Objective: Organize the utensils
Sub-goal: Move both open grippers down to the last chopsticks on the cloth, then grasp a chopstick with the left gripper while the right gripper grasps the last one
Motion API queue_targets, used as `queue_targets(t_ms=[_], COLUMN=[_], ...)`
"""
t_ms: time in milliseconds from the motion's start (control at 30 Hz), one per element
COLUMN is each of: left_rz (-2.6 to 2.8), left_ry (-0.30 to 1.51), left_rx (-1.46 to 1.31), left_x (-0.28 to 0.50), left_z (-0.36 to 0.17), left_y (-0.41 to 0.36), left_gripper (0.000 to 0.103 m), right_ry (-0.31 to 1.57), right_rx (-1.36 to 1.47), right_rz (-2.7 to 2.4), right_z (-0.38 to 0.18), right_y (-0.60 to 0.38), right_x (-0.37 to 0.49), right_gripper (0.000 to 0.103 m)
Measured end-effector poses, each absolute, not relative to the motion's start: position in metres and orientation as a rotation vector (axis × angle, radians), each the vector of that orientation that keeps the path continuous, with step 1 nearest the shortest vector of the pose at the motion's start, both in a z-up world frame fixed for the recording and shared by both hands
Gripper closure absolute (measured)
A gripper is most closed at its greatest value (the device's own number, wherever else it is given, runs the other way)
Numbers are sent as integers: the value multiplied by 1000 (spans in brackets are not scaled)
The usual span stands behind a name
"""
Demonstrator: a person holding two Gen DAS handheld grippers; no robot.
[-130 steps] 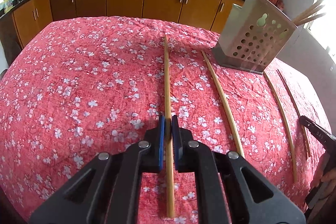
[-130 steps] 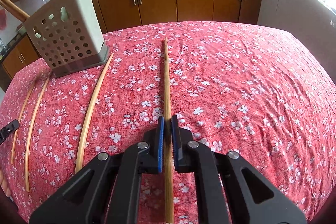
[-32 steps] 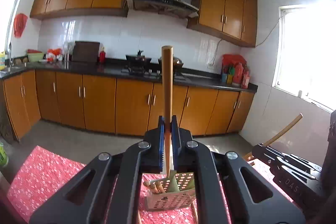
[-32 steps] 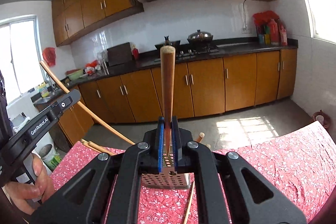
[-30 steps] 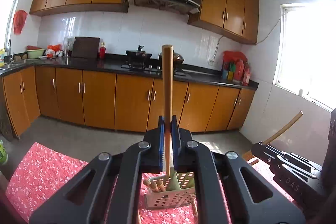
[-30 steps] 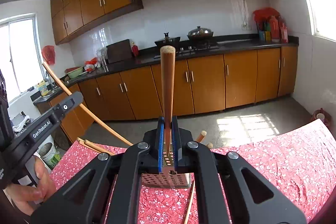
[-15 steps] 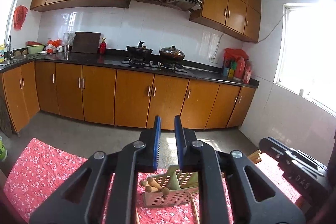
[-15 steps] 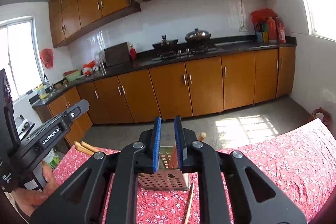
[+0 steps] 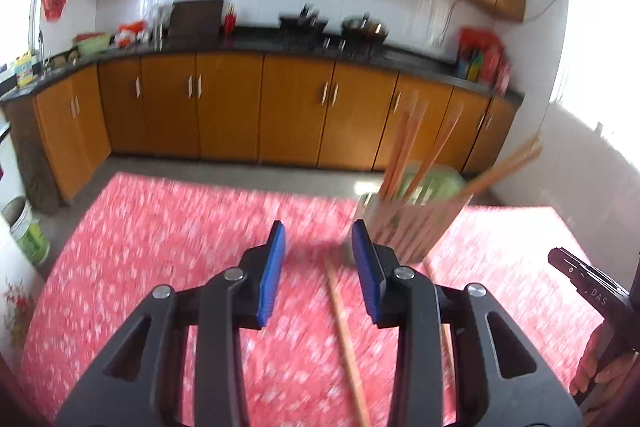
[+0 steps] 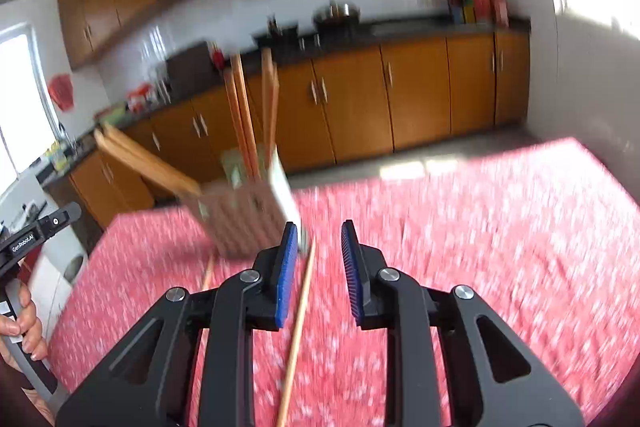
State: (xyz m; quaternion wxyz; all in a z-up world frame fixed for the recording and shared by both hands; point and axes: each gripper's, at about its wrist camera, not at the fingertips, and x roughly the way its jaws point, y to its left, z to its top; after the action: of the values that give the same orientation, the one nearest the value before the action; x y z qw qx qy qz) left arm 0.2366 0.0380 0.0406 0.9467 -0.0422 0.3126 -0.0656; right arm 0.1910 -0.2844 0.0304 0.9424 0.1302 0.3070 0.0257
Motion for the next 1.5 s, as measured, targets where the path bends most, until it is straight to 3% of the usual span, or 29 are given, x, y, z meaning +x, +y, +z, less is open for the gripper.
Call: queue_targets(t_ms=[167,367,433,500,733,967,1500], left_rz=[-125,-145,-178,-203,-234,-164,-29], left_ry=[854,891,905,911,973,975,879], left_rx=[-87,-54,-53,-62,-17,6,-77], left_x=[242,230,225,226,225,229,265], left_z=[-34,-67,-72,-73,-94,-105,-108], left_y=[40,29,23,15,-20,-27,58], left_gripper=[68,68,68,68,71,94,94], right_ry=[850,929,917,910,892,889,875], right_rx=[288,242,218,192,232,239,119], right_rz=[133,125,110,95,-30,-48,-98], right_z=[-53,-93,-92,-93,-92,-92,-93], right_y=[-251,-223,-220,-217,-253,-271,-264], right_x=[200,198,199,200,201,200,232], right_gripper=[79,79,79,94,95,95,95])
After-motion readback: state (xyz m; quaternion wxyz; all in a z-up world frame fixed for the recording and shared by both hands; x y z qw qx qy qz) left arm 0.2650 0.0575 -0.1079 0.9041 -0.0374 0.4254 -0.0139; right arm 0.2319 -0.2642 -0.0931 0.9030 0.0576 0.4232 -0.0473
